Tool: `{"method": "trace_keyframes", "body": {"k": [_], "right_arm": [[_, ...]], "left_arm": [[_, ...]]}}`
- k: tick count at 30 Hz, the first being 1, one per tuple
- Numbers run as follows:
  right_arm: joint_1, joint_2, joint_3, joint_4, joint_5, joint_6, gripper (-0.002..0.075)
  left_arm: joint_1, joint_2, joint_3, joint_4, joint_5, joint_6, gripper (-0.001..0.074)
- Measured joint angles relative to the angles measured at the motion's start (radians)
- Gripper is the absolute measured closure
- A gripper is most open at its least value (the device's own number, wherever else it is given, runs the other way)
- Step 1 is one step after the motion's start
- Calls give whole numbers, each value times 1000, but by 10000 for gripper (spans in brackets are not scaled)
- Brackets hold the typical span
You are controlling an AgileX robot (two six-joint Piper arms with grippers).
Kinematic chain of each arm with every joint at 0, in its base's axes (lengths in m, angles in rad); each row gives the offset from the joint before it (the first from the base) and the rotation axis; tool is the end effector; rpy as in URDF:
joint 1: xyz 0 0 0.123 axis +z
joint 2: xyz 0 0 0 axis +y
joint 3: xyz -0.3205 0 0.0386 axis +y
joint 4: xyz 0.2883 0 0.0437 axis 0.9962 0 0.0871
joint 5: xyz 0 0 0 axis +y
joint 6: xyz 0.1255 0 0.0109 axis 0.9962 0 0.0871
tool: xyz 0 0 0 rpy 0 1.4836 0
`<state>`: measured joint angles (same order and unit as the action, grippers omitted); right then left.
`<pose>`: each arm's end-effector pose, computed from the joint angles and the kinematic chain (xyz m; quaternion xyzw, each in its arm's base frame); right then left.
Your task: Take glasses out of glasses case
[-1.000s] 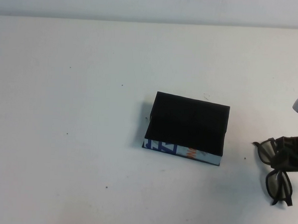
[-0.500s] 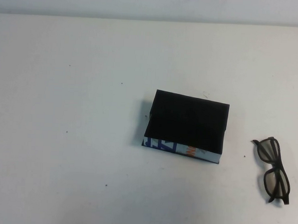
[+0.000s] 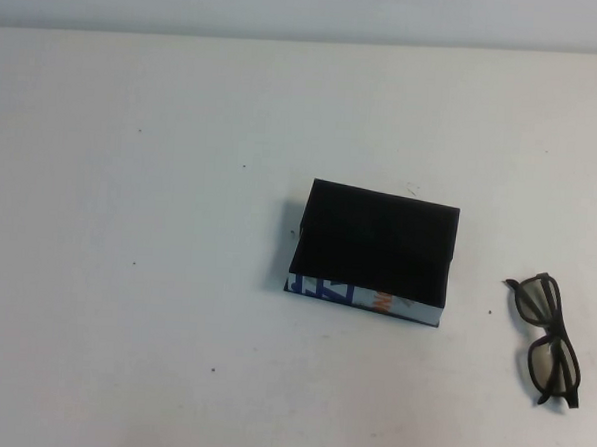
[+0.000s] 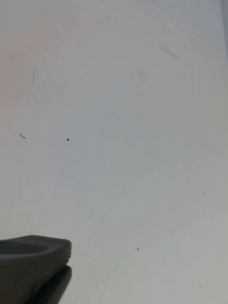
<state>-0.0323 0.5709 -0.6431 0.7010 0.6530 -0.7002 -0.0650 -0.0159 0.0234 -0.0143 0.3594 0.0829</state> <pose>0.1451 0.0447 0.3511 -0.1442 0.8034 0.1253 0.5640 0.0884 -0.0064 0.1632 0.0552 0.7969 -0.0007 0.6016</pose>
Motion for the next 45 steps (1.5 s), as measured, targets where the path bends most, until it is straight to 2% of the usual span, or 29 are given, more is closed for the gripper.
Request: {"method": "trace_keyframes", "body": {"k": [5,10,15,25,30,32,35,39,42,45], "right_arm": [[0,-47,66,46,15,-14,742],[0,-51,95,-28,56,23,742],[0,-102,178,-28,-146,12,742],[6,-411,387,-54,-261,-14,743],[8,-511,488,-82,-390,-43,743],[8,-525,514,-172,-402,67,743],[23,-531,537,-397,-373,362,743],[106,-533,569,-620,-374,669,743],[167,-533,619,-691,-427,777,743],[192,-540,663,-690,-450,803,743]], "left_arm": [[0,0,0,0,0,0,739],[0,0,0,0,0,0,740],[0,0,0,0,0,0,740],[0,0,0,0,0,0,739],[0,0,0,0,0,0,739],[0,0,0,0,0,0,739],[0,0,0,0,0,0,739],[0,0,0,0,0,0,739],[0,0,0,0,0,0,739],[0,0,0,0,0,0,739]]}}
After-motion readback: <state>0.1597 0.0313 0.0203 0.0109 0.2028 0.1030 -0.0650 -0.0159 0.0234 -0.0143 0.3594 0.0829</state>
